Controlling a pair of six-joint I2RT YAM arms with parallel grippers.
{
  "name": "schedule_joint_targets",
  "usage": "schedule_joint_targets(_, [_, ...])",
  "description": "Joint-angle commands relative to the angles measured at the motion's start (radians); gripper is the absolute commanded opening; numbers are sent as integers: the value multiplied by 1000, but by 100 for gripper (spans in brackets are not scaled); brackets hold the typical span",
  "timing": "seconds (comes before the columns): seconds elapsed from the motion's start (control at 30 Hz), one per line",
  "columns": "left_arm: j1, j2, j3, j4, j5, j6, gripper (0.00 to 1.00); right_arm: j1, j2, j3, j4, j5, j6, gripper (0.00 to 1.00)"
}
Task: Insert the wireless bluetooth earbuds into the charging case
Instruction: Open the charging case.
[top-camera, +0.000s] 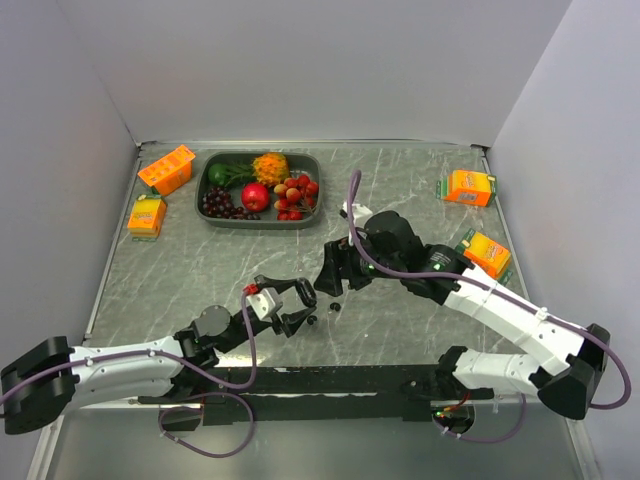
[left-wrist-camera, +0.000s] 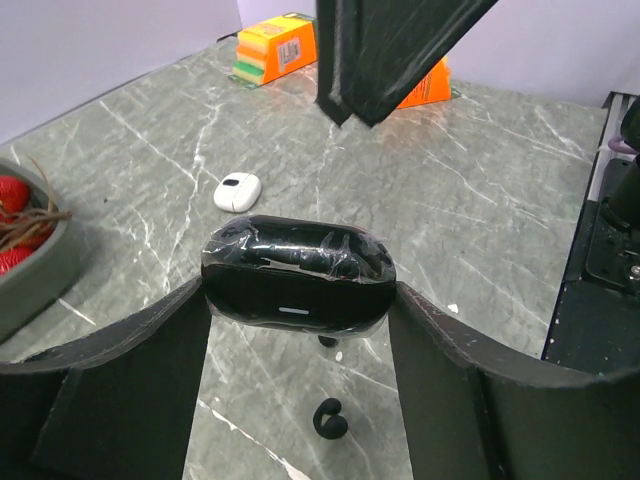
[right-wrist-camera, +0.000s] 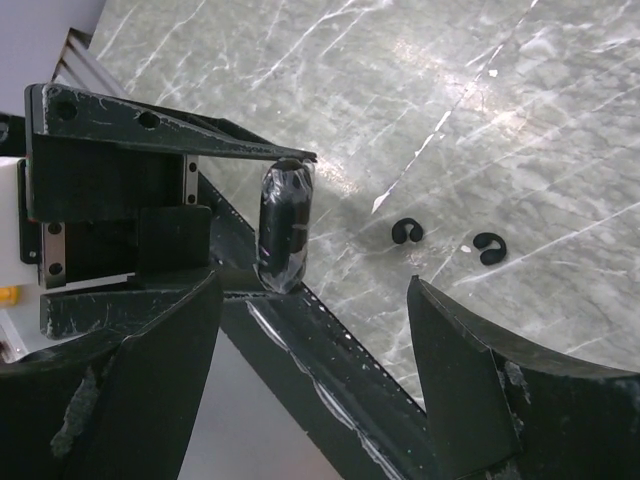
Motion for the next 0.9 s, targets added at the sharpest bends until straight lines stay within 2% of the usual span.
schedule_joint_targets(0.0, [-23, 14, 46, 36, -9, 45, 1, 17, 37, 53, 15, -19, -13, 83])
schedule_joint_targets(0.43, [-41, 5, 58, 27, 3, 41, 1, 45, 111, 68, 21, -45, -31, 82])
schedule_joint_targets(0.87, [-55, -24, 43, 21, -18, 39, 1, 40, 120, 65, -22, 15, -42, 82])
